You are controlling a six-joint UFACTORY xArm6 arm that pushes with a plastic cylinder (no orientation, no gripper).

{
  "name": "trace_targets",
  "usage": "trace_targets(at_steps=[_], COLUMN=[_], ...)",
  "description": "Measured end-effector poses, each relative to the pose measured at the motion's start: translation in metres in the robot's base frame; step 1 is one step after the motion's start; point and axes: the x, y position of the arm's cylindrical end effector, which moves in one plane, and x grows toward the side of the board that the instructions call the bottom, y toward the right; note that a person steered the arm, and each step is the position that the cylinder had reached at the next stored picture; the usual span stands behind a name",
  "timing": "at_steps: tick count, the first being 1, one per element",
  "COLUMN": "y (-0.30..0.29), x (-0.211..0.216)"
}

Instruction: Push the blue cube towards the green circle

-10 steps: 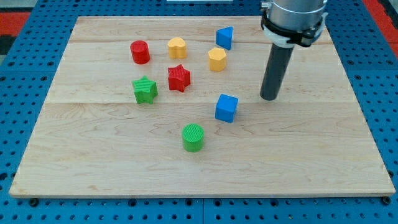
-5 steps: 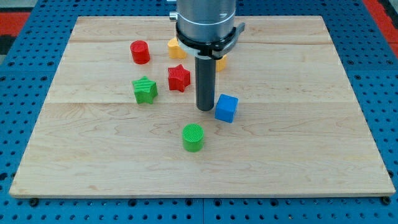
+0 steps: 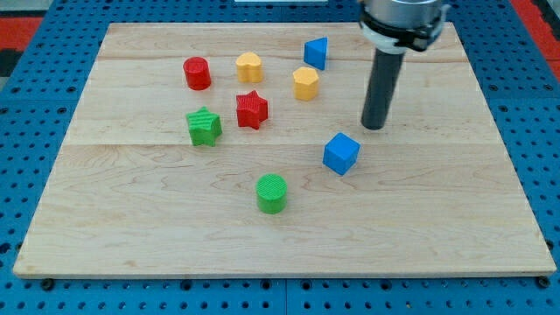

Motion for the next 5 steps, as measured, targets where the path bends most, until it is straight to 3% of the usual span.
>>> trace_targets(at_steps=[5], y=[-0.04], x=[0.047])
